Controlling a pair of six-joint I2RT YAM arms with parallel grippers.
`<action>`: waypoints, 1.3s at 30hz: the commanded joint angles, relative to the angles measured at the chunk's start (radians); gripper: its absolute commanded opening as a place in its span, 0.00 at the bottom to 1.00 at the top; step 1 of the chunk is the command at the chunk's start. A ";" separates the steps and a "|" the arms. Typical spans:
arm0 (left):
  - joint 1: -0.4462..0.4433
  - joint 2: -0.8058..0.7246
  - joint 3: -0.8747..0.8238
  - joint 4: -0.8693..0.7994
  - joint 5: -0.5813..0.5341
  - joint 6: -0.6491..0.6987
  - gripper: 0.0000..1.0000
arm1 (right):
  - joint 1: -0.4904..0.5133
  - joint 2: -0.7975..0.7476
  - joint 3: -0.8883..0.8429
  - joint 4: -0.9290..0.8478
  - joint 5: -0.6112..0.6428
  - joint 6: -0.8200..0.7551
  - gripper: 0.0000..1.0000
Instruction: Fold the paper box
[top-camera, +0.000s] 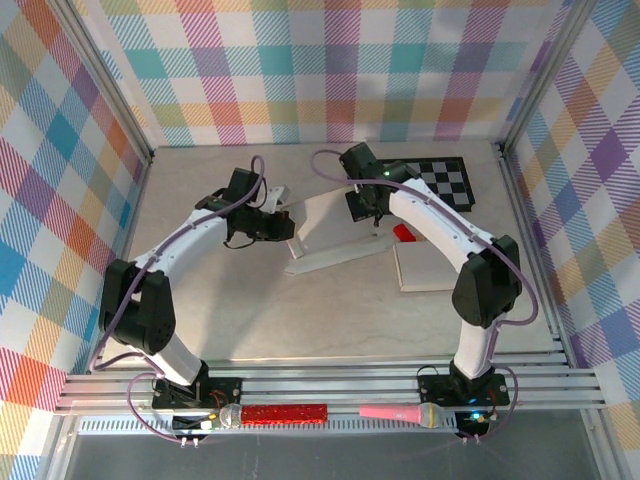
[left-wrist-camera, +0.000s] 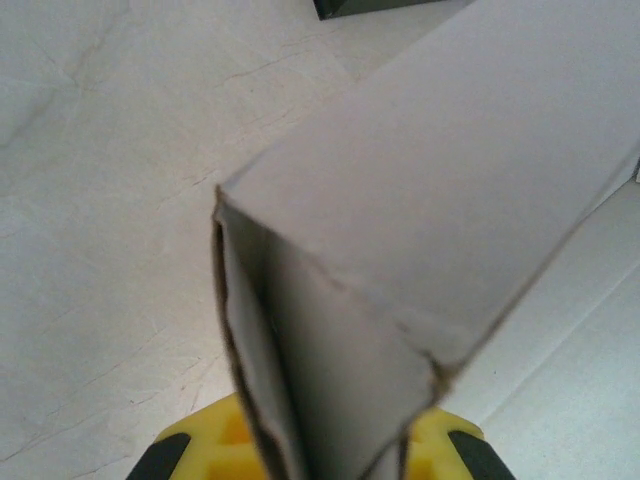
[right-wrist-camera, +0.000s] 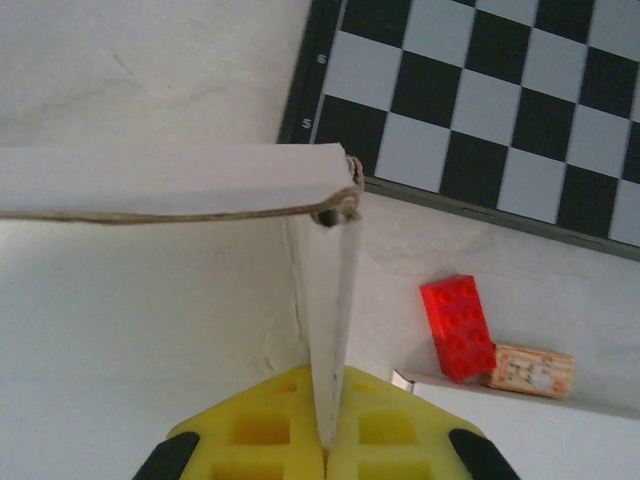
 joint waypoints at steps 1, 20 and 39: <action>-0.017 -0.060 0.016 0.006 -0.091 -0.007 0.00 | 0.010 0.015 0.037 -0.078 0.101 0.049 0.00; -0.053 -0.092 0.025 0.014 -0.134 -0.059 0.00 | 0.085 0.078 0.136 -0.187 0.285 0.239 0.00; -0.060 -0.067 -0.005 0.029 -0.187 -0.066 0.00 | 0.038 0.007 -0.003 -0.091 0.165 0.296 0.00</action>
